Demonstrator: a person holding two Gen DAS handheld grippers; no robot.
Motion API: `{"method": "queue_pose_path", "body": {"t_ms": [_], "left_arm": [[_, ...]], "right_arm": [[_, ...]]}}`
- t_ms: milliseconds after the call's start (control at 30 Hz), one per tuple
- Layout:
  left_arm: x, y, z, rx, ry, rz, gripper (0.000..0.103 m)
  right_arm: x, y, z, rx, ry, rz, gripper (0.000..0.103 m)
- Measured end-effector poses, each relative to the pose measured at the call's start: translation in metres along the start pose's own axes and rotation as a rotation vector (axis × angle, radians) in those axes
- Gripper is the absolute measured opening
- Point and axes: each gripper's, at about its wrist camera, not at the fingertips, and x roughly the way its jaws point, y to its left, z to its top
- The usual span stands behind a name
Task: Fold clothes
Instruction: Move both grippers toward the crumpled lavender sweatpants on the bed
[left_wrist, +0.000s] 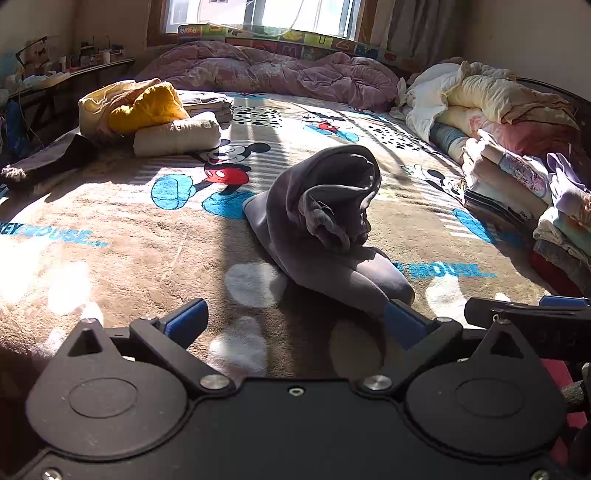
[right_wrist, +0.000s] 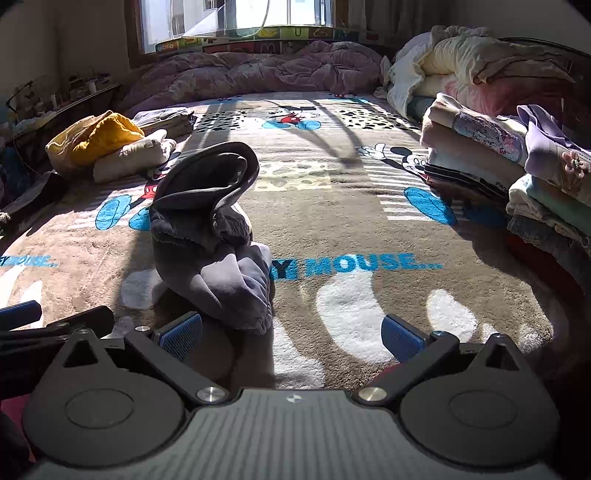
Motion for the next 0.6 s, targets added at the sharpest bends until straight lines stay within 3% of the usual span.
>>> {"method": "queue_pose_path", "body": {"t_ms": [600], "left_arm": [[-0.0025,0.0025,0.0001,-0.007,-0.007,-0.001,0.103]], "right_arm": [[-0.0042,0.0029,-0.0004,-0.006,-0.014,-0.003,0.102]]}}
